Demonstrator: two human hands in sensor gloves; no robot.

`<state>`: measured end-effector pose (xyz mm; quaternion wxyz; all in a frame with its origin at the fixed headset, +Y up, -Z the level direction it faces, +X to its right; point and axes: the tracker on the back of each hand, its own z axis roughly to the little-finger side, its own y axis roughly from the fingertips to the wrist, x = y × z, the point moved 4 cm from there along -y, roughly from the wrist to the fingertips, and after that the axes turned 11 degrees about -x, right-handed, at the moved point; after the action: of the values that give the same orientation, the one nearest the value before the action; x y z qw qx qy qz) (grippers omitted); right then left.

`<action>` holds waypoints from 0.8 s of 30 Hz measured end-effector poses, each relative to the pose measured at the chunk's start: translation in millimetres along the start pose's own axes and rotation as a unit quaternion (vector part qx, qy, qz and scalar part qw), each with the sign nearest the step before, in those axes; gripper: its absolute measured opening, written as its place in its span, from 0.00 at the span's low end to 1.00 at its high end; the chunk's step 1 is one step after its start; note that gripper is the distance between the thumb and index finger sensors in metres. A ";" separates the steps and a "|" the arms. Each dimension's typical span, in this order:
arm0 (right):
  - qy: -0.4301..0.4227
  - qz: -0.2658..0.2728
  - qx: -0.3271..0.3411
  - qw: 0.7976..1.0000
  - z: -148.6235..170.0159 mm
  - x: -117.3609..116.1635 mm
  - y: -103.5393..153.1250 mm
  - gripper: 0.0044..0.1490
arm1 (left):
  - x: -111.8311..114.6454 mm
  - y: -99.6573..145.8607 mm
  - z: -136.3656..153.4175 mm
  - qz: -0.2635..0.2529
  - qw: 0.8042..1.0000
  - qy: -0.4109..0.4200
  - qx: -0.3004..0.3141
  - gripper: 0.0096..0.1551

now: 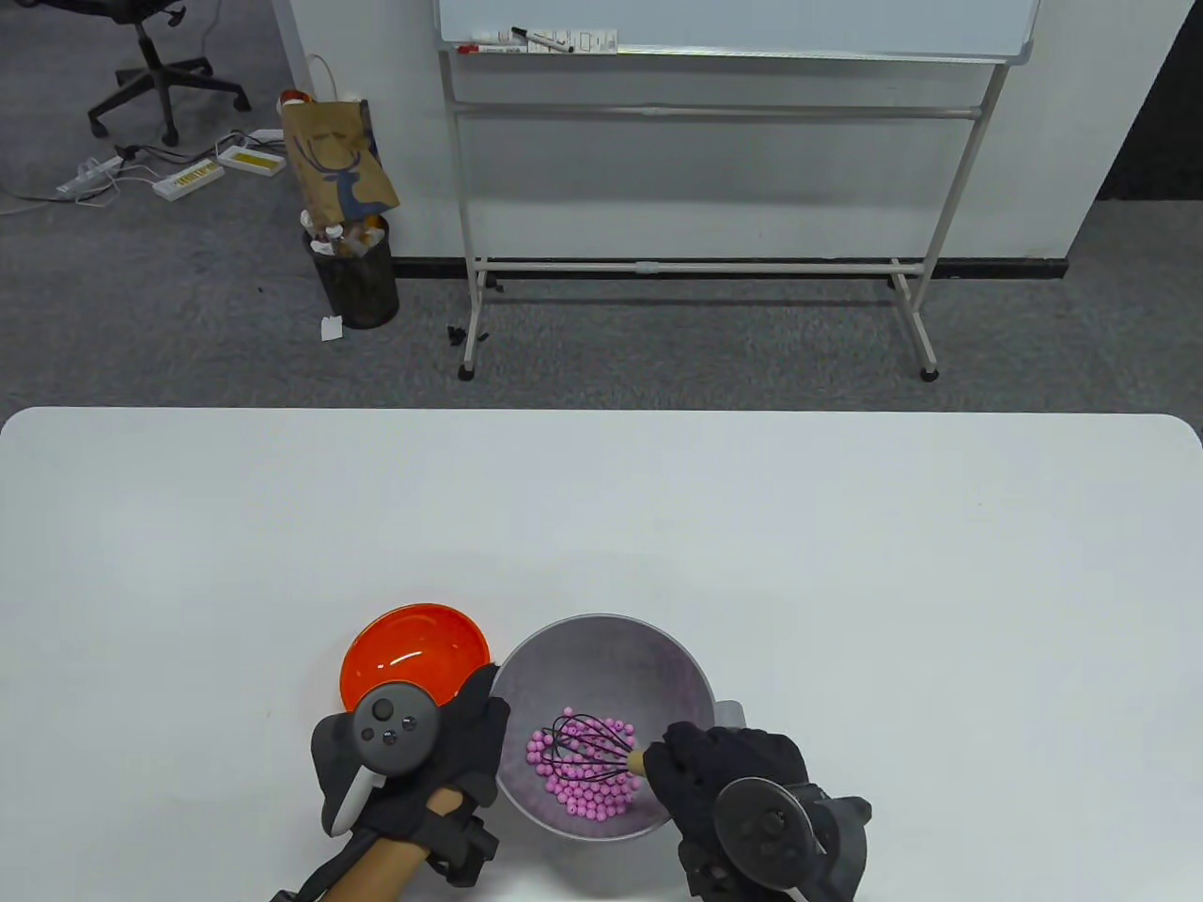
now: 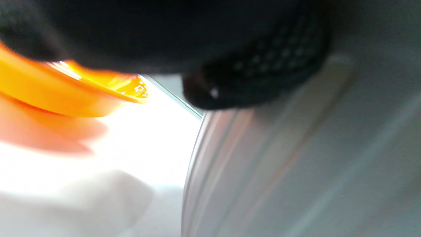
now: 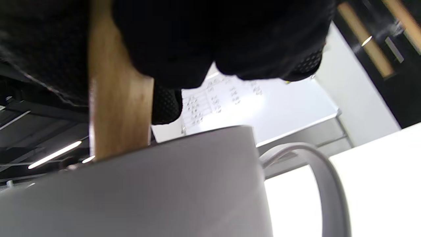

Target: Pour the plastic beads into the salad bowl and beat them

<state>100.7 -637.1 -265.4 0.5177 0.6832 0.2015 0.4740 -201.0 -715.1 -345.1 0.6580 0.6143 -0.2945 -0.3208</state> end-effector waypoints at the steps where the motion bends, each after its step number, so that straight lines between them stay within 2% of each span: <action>1: 0.013 0.000 0.000 1.000 -0.4 -0.6 0.5 0.27 | 0.0 0.0 0.0 0.000 1.000 0.000 -0.001 0.31; 6: 0.077 0.060 0.039 0.995 -10.1 7.4 7.3 0.27 | 0.2 0.0 -0.1 0.001 1.000 0.001 -0.001 0.31; 15: 0.117 0.090 0.055 0.988 -18.9 20.3 15.3 0.27 | 0.0 -0.2 -0.1 0.000 1.000 0.002 -0.001 0.31; 18: 0.113 0.076 0.063 0.989 -24.4 24.7 17.7 0.26 | -0.1 -0.2 0.0 0.000 1.000 0.001 -0.001 0.31; 24: 0.030 -0.007 0.026 0.999 -14.2 19.6 9.8 0.27 | -0.2 -0.1 0.0 -0.001 1.000 0.000 -0.001 0.31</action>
<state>95.7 -618.5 -247.8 0.4964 0.6804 0.2340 0.4857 -201.2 -714.9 -345.3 0.6581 0.6143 -0.2931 -0.3219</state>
